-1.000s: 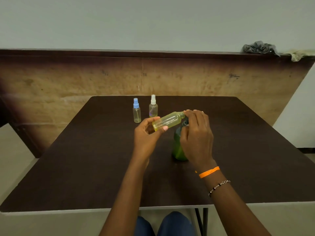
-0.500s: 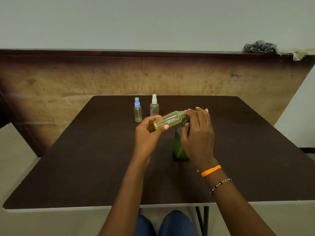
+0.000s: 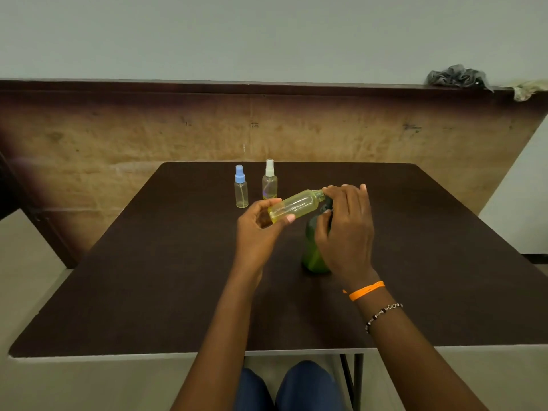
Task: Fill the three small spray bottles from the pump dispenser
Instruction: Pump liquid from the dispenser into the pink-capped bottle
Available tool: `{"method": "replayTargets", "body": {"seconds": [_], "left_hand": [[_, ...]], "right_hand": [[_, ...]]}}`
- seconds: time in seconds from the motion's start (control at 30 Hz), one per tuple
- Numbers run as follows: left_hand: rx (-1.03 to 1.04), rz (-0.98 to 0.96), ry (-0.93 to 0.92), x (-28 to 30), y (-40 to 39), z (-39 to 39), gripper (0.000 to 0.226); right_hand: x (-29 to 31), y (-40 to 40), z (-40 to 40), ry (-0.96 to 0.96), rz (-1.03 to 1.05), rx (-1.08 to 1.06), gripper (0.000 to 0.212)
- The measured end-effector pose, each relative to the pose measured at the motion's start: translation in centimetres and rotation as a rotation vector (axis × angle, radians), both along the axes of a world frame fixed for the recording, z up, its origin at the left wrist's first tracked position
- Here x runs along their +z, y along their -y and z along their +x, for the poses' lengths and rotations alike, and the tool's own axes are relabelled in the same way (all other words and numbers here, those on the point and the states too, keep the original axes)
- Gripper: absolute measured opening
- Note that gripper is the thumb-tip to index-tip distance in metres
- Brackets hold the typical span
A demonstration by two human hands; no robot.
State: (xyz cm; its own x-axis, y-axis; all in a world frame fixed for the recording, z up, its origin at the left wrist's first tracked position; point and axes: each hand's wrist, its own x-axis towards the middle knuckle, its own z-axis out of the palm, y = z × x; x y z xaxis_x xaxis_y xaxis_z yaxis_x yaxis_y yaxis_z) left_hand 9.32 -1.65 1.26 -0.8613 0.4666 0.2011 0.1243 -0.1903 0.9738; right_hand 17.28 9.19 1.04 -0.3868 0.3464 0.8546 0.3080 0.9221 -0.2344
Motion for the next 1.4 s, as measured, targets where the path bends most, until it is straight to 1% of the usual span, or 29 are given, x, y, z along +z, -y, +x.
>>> {"method": "replayTargets", "body": {"seconds": [0.23, 0.4, 0.53, 0.73, 0.87, 1.03, 1.27, 1.4], "left_hand": [[-0.007, 0.006, 0.018, -0.3, -0.2, -0.1, 0.036], [-0.005, 0.021, 0.02, -0.3, -0.2, -0.1, 0.036], [-0.006, 0.032, 0.018, 0.0, -0.2, -0.2, 0.036], [-0.007, 0.01, 0.014, -0.4, -0.3, -0.2, 0.036], [-0.011, 0.016, 0.023, -0.5, -0.3, -0.2, 0.036], [-0.011, 0.021, 0.016, -0.1, -0.3, -0.2, 0.037], [-0.013, -0.005, 0.022, -0.5, -0.4, -0.1, 0.036], [-0.018, -0.003, 0.023, -0.4, -0.3, 0.0, 0.035]], "right_hand": [[-1.2, 0.4, -0.2, -0.028, -0.051, 0.056, 0.044], [0.0, 0.2, -0.1, -0.012, -0.059, 0.07, 0.041], [1.2, -0.3, 0.0, 0.001, -0.047, 0.057, 0.037], [-1.0, 0.4, -0.1, -0.012, -0.099, 0.04, 0.049], [-0.5, 0.4, -0.2, -0.006, -0.101, 0.022, 0.047], [0.9, 0.2, 0.0, 0.044, -0.05, -0.029, 0.042], [-1.6, 0.5, -0.4, 0.029, -0.107, -0.027, 0.05], [-1.1, 0.7, -0.3, 0.037, -0.113, -0.034, 0.05]]}}
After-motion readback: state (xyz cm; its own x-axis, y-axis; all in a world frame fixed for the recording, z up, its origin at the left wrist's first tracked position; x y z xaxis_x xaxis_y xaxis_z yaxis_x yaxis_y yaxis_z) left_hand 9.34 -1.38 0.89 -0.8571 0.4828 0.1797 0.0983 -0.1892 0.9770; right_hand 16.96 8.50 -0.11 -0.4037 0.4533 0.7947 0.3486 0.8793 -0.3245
